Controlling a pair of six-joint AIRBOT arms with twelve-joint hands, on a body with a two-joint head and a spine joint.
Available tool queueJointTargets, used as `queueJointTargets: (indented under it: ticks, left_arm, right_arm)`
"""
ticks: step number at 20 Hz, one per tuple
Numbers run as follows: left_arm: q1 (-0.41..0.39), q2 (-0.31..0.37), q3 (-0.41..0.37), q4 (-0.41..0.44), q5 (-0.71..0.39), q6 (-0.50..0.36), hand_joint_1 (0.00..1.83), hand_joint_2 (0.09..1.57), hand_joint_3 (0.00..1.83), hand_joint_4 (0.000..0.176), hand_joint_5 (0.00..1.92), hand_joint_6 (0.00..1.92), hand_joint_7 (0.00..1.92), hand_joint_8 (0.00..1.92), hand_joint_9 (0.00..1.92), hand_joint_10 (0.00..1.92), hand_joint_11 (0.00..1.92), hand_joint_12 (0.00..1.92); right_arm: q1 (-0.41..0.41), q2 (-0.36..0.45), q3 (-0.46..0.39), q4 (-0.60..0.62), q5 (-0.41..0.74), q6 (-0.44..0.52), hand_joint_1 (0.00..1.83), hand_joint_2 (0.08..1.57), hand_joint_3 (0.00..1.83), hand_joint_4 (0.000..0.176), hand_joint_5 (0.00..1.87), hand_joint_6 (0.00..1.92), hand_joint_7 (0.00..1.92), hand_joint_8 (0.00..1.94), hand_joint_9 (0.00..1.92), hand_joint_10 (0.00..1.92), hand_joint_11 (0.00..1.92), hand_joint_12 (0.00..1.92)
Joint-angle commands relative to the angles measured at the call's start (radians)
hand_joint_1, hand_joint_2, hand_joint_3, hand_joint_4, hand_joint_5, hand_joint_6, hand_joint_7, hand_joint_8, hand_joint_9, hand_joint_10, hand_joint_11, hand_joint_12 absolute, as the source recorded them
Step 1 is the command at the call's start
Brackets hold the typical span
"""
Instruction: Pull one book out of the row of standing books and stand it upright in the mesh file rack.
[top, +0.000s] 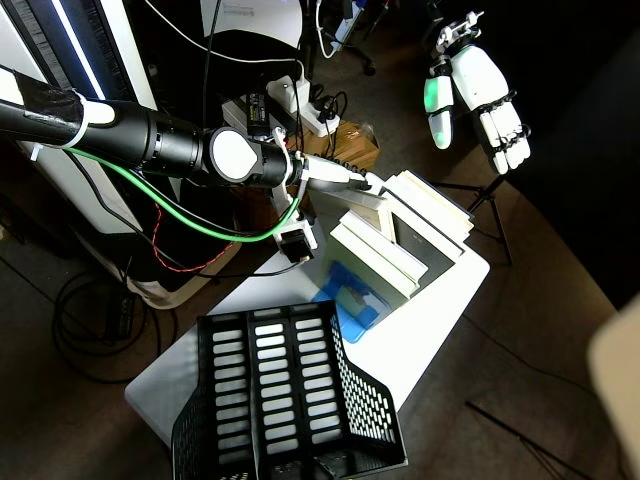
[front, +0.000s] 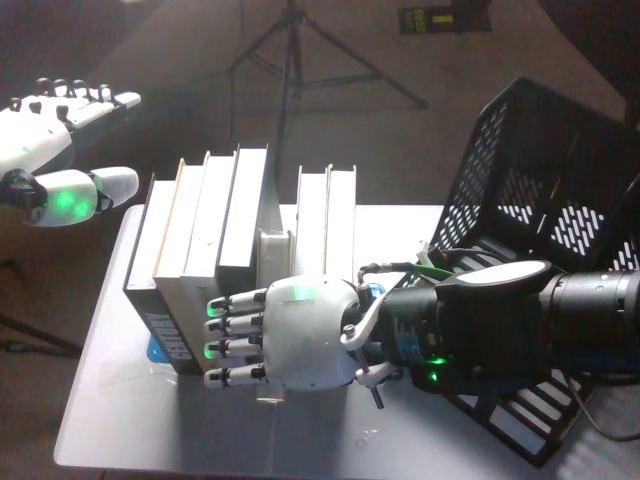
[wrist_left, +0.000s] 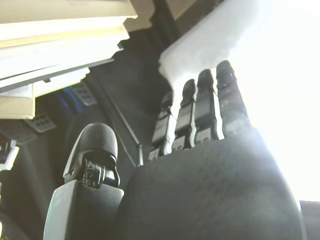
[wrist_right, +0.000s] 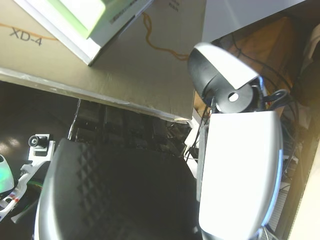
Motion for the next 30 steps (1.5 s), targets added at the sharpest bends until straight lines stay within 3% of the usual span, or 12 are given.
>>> queueJointTargets:
  ticks: [1, 6, 12, 17, 19, 20, 22, 25, 26, 27, 28, 30]
  left_arm:
    - [-0.016, 0.004, 0.013, -0.011, -0.112, -0.003, 0.0, 1.43, 0.0, 0.072, 0.01, 0.0, 0.0, 0.0, 0.0, 0.0, 0.0, 0.0]
    - [-0.12, -0.043, 0.077, 0.101, -0.031, -0.047, 0.01, 1.44, 0.0, 0.056, 0.03, 0.01, 0.0, 0.0, 0.0, 0.0, 0.0, 0.0]
    - [-0.183, -0.075, 0.123, 0.186, -0.005, -0.105, 0.07, 1.41, 0.0, 0.097, 0.02, 0.01, 0.0, 0.0, 0.0, 0.0, 0.0, 0.0]
    - [-0.254, -0.104, 0.154, 0.276, 0.033, -0.128, 0.0, 1.54, 0.06, 0.0, 0.0, 0.0, 0.0, 0.0, 0.0, 0.0, 0.0, 0.0]
    - [-0.28, -0.112, 0.165, 0.314, 0.05, -0.138, 0.0, 1.43, 0.01, 0.0, 0.0, 0.0, 0.0, 0.0, 0.0, 0.0, 0.0, 0.0]
    - [-0.294, -0.118, 0.171, 0.333, 0.055, -0.144, 0.0, 1.32, 0.0, 0.049, 0.04, 0.01, 0.07, 0.04, 0.08, 0.15, 0.0, 1.24]
    - [-0.323, -0.129, 0.181, 0.375, 0.069, -0.158, 0.0, 1.32, 0.0, 0.053, 0.04, 0.01, 0.09, 0.01, 0.0, 0.36, 0.0, 1.39]
    - [-0.355, -0.146, 0.196, 0.429, 0.084, -0.185, 0.0, 1.32, 0.0, 0.054, 0.04, 0.01, 0.09, 0.01, 0.0, 0.37, 0.0, 1.4]
    - [-0.368, -0.146, 0.197, 0.445, 0.088, -0.191, 0.0, 1.32, 0.0, 0.054, 0.04, 0.01, 0.09, 0.01, 0.0, 0.37, 0.0, 1.4]
    - [-0.376, -0.146, 0.197, 0.455, 0.091, -0.196, 0.0, 1.32, 0.0, 0.054, 0.04, 0.01, 0.09, 0.01, 0.0, 0.37, 0.0, 1.4]
    - [-0.382, -0.146, 0.197, 0.459, 0.092, -0.196, 0.0, 1.32, 0.0, 0.054, 0.04, 0.01, 0.09, 0.01, 0.0, 0.37, 0.0, 1.4]
    - [-0.386, -0.146, 0.196, 0.463, 0.093, -0.197, 0.0, 1.32, 0.0, 0.054, 0.04, 0.01, 0.09, 0.01, 0.0, 0.37, 0.0, 1.4]
  right_arm:
    - [-0.009, 0.009, 0.006, 0.009, 0.013, -0.001, 1.36, 0.75, 0.72, 0.037, 0.0, 0.0, 0.0, 0.0, 0.0, 0.0, 0.0, 0.0]
    - [-0.02, 0.03, 0.028, 0.084, 0.014, -0.001, 1.36, 0.75, 0.73, 0.037, 0.0, 0.0, 0.0, 0.0, 0.0, 0.0, 0.0, 0.0]
    - [-0.029, 0.042, 0.032, 0.137, 0.019, -0.001, 1.36, 0.74, 0.73, 0.037, 0.0, 0.0, 0.0, 0.0, 0.0, 0.0, 0.0, 0.0]
    - [-0.03, 0.049, 0.051, 0.183, 0.03, -0.001, 1.36, 0.74, 0.73, 0.037, 0.0, 0.0, 0.0, 0.0, 0.0, 0.0, 0.0, 0.0]
    - [-0.03, 0.049, 0.058, 0.197, 0.038, -0.001, 1.36, 0.74, 0.74, 0.037, 0.0, 0.0, 0.0, 0.0, 0.0, 0.0, 0.0, 0.0]
    - [-0.03, 0.053, 0.059, 0.215, 0.044, -0.001, 1.36, 0.74, 0.74, 0.037, 0.0, 0.0, 0.0, 0.0, 0.0, 0.0, 0.0, 0.0]
    - [-0.034, 0.062, 0.053, 0.392, 0.054, -0.001, 1.0, 0.72, 0.48, 0.003, 0.11, 0.03, 0.12, 0.02, 0.12, 0.05, 0.0, 0.4]
    - [-0.037, 0.067, 0.052, 0.506, 0.059, -0.001, 0.86, 0.93, 0.13, 0.0, 0.13, 0.01, 0.16, 0.01, 0.12, 0.04, 0.0, 0.25]
    - [-0.037, 0.064, 0.055, 0.506, 0.059, -0.001, 0.9, 0.97, 0.07, 0.0, 0.17, 0.03, 0.23, 0.02, 0.21, 0.07, 0.0, 0.58]
    - [-0.037, 0.062, 0.055, 0.506, 0.057, -0.001, 1.09, 1.01, 0.05, 0.0, 0.6, 0.23, 0.66, 0.15, 0.49, 0.47, 0.08, 1.4]
    - [-0.037, 0.06, 0.053, 0.506, 0.056, -0.001, 1.25, 1.07, 0.0, 0.0, 1.09, 0.27, 0.96, 1.01, 1.03, 1.31, 0.68, 1.82]
    - [-0.037, 0.056, 0.054, 0.506, 0.051, -0.001, 1.24, 1.04, 0.0, 0.0, 1.19, 0.58, 1.18, 1.41, 1.12, 1.73, 0.93, 1.9]
